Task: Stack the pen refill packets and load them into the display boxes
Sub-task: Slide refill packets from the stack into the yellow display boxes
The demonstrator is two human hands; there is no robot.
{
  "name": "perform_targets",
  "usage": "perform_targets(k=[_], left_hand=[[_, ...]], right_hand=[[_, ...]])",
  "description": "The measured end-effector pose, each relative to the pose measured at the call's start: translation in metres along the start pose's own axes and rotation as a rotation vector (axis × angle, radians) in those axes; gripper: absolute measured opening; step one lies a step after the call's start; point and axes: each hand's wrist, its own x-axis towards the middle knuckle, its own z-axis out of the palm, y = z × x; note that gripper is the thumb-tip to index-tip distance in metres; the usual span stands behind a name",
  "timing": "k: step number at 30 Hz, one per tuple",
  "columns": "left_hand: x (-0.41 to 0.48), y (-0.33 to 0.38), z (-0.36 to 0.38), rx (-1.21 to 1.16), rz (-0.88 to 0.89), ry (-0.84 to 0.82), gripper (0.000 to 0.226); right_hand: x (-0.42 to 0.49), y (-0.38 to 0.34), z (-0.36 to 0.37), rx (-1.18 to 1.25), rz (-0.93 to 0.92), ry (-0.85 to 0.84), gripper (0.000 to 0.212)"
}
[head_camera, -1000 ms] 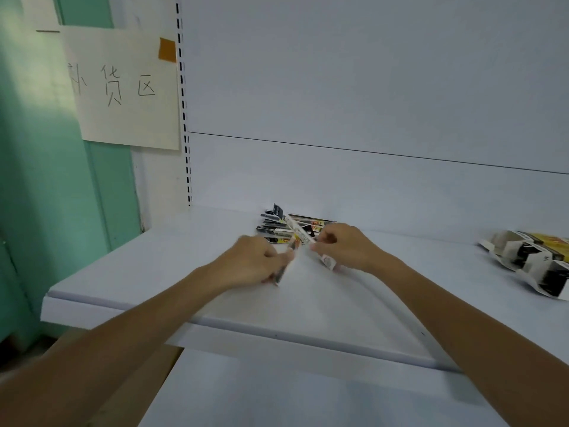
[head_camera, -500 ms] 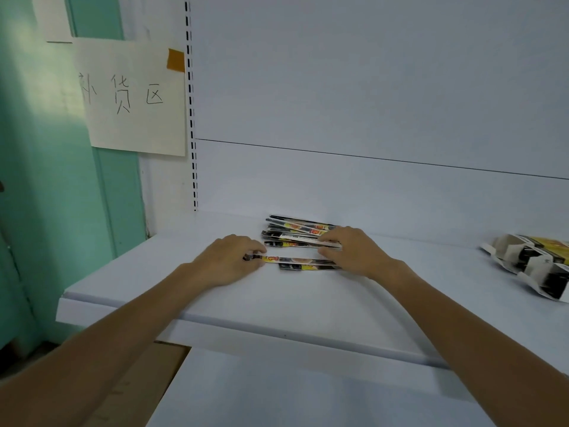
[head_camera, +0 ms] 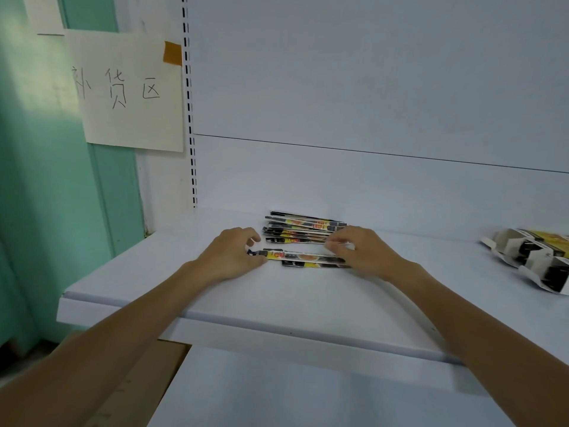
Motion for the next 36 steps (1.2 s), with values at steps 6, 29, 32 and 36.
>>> perform_targets(k=[6,29,32,36], left_hand=[[0.001,0.023,0.007,-0.186,0.098,-0.050,0.040],[0.008,0.024,0.009,0.058,-0.003,-0.059,0.051],[0.008,0.020,0.012,-0.026,0.023,-0.095,0.049],[0.009,0.025,0.014,-0.095,0.068,-0.142,0.046]], right_hand=[[-0.002,0.002,0.003,0.026,0.165,0.046,0.043],[-0.016,0.016,-0.002,0.008,0.164,0.072,0.034],[-0.012,0.013,0.004,0.064,0.326,0.144,0.036],[-0.009,-0.004,0.011,0.066,0.336,0.091,0.047]])
